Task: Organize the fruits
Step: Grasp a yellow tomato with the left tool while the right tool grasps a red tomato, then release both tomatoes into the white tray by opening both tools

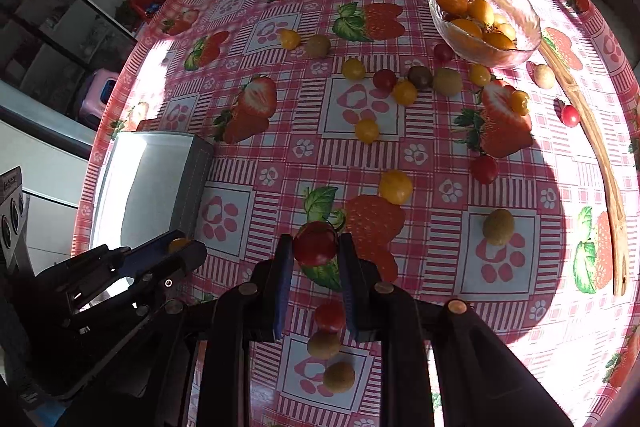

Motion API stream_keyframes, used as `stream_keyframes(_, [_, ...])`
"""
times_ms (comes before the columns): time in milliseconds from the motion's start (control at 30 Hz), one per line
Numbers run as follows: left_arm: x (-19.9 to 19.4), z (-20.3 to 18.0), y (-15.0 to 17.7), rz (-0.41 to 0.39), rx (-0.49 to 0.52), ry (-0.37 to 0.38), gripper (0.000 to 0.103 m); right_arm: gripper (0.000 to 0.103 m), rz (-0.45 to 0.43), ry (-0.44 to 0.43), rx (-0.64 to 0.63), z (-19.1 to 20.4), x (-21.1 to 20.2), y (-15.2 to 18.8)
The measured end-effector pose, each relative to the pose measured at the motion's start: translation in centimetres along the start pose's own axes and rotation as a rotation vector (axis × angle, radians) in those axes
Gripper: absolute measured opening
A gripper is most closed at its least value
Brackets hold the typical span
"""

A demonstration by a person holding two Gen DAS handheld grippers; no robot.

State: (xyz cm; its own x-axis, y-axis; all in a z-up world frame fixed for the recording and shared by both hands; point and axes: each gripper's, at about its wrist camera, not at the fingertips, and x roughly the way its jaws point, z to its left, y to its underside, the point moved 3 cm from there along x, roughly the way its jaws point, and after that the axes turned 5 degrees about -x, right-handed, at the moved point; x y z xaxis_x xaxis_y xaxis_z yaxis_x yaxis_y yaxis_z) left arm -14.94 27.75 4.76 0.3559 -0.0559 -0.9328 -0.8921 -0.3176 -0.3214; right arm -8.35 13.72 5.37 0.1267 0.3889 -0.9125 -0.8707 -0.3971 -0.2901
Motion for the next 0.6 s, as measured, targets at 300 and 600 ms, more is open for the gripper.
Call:
stream_keyframes(300, [0.5,11.0,0.6,-0.016,-0.135,-0.191,0.023,0.024,0.047,-0.121,-0.107,10.1,4.7,-3.8])
stream_keyframes(600, [1.7,15.3,2.7,0.020,-0.195,-0.242,0.023,0.025,0.137,-0.097,-0.193,14.9,10.0,-4.4])
